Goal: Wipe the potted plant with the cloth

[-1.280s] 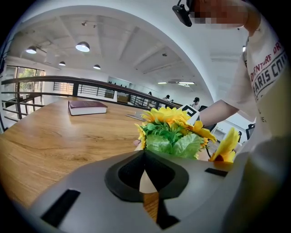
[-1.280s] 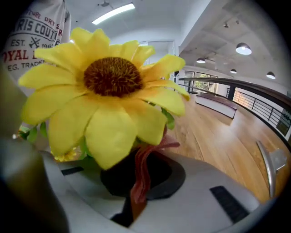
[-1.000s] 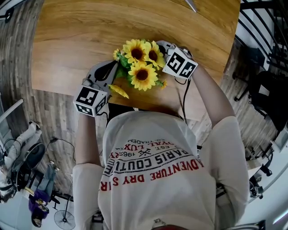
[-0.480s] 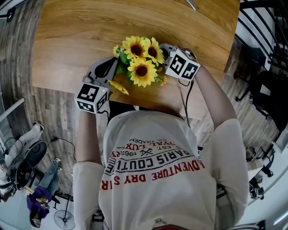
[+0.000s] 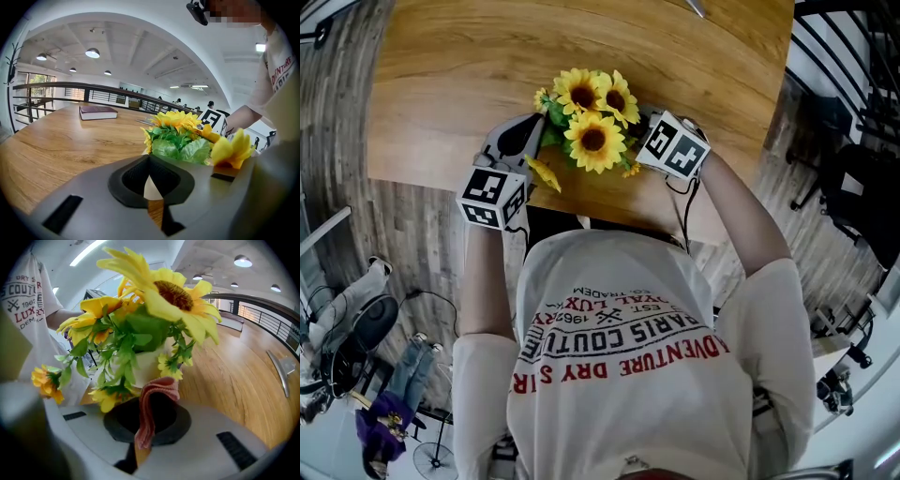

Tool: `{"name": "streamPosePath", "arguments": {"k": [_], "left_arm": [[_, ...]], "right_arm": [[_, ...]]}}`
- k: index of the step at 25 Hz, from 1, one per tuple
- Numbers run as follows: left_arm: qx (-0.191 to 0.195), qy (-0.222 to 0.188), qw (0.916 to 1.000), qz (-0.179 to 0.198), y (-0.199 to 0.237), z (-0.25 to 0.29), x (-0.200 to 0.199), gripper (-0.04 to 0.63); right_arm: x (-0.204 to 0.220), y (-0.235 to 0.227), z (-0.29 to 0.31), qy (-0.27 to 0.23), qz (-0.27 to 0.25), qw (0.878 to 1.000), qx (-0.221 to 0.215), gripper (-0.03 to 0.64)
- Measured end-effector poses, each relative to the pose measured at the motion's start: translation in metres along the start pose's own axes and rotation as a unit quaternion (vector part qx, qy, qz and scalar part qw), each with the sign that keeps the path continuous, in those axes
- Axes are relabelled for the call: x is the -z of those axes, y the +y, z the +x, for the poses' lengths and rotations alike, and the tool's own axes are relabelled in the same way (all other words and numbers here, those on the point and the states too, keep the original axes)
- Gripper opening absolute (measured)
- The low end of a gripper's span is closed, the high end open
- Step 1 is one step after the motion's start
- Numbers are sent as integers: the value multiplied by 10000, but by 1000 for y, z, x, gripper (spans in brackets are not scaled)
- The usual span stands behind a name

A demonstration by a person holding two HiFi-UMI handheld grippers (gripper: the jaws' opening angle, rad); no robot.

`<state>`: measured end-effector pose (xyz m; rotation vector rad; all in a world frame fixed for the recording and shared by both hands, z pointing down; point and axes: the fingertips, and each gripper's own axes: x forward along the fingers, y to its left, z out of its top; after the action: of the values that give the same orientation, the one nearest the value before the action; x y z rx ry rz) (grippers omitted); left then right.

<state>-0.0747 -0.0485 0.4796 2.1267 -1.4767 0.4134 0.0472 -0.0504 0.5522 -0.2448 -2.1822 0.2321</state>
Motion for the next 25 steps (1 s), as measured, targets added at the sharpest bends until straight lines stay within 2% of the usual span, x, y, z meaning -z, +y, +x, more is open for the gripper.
{"name": "streamPosePath", "arguments": {"k": [5,10,14,19,22,25], "left_arm": [[-90,-67,9999,-32,1,1,2,15],[-325,-115,9994,7,4,0,3,15],[-712,-230,9971,171,7,-11,-7,15],[-833,-516,9943,412,-3,-36,-29,15],[-876,-710,9922,528,-10,-49,-42,15],[-824,-897,9904,649,-14,-59,-55,15]], "right_arm": [[11,14,-5,70,251,9997,35,34],[24,0,-28,-99,602,9945,845,34],[29,-19,-63,-214,975,9808,1676,34],[13,-36,-111,-646,1262,9565,2550,34],[-11,-40,-136,-1007,1242,9424,2937,34],[-45,-36,-152,-1273,1076,9355,3115,34]]}}
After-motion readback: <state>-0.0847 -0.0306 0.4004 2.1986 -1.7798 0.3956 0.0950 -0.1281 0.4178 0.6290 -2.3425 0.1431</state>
